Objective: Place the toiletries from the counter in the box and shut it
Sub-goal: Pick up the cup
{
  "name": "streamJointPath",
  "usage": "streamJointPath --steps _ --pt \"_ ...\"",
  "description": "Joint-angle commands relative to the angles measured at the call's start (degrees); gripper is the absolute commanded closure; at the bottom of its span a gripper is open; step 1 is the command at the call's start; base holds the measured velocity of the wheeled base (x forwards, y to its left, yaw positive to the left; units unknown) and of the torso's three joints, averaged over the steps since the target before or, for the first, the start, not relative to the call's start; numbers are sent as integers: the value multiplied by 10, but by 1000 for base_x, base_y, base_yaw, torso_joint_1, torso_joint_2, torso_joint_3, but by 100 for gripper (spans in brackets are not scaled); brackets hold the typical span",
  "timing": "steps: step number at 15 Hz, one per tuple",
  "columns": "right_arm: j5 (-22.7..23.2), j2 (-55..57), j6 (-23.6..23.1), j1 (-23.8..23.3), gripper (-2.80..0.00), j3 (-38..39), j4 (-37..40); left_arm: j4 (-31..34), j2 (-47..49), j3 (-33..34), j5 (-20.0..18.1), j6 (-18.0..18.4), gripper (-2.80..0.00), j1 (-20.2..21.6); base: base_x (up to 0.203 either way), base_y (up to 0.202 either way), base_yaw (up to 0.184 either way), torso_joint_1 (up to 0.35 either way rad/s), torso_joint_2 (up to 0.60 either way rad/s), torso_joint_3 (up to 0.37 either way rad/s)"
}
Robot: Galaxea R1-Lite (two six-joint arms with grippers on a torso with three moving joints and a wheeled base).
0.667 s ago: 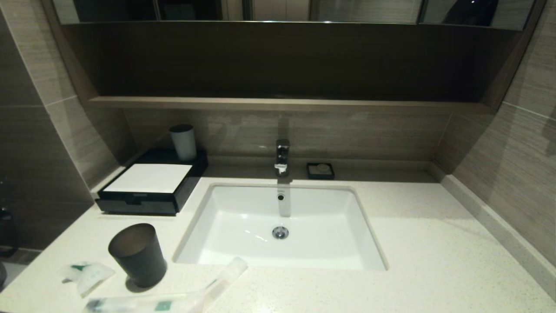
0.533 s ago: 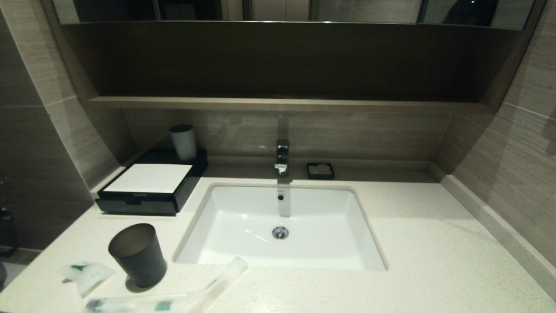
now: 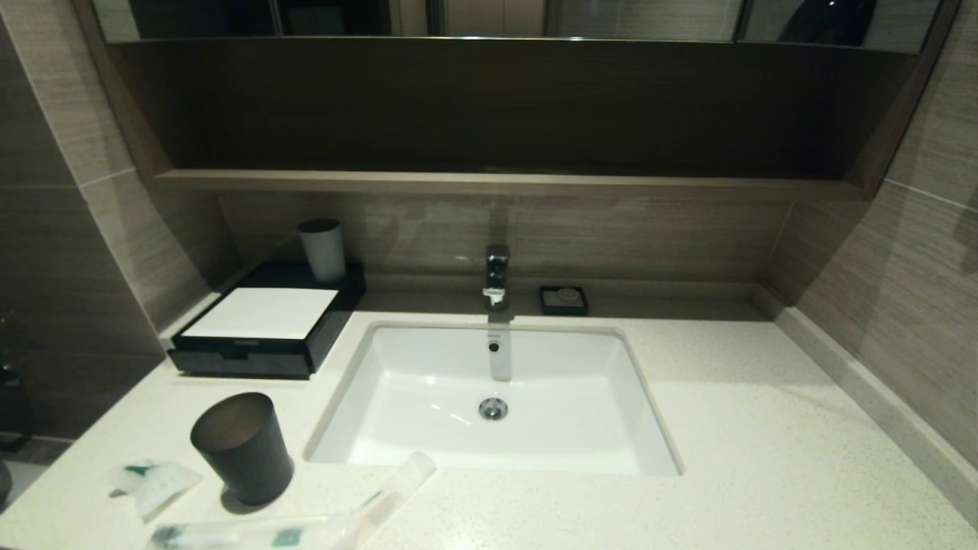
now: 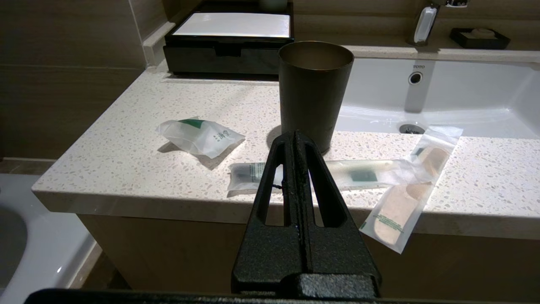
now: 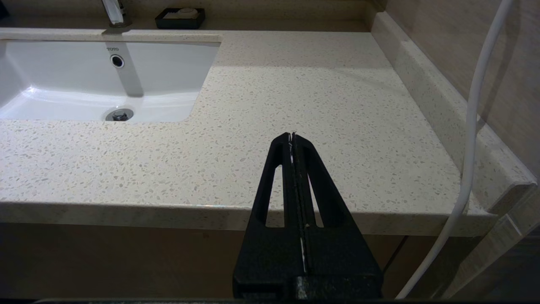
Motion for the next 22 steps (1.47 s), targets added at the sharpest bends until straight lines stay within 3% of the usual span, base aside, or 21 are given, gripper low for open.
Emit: streamJointPath --steps 1,8,10,11,13,16,20,22 --pt "0 -1 0 0 0 0 0 2 0 -1 1 5 0 0 0 0 0 0 0 0" --pt "0 0 -1 0 0 0 0 23 1 -10 8 7 0 0 0 0 0 0 0 0" --pt "0 0 0 0 0 0 0 58 4 -65 8 10 0 0 0 0 0 0 0 0" --pt "0 0 0 0 0 0 0 98 16 -127 8 9 0 1 0 0 0 0 0 0" --pt "0 -1 0 0 0 0 0 136 93 -247 15 -9 0 1 0 0 0 0 0 0" --pt "0 0 0 0 0 0 0 127 329 -366 76 -52 0 1 0 0 0 0 0 0" --pt "0 0 0 0 0 0 0 107 525 -457 141 -87 0 2 0 0 0 0 0 0" --pt "0 -1 0 0 0 0 0 119 566 -468 154 -75 0 2 0 0 0 0 0 0"
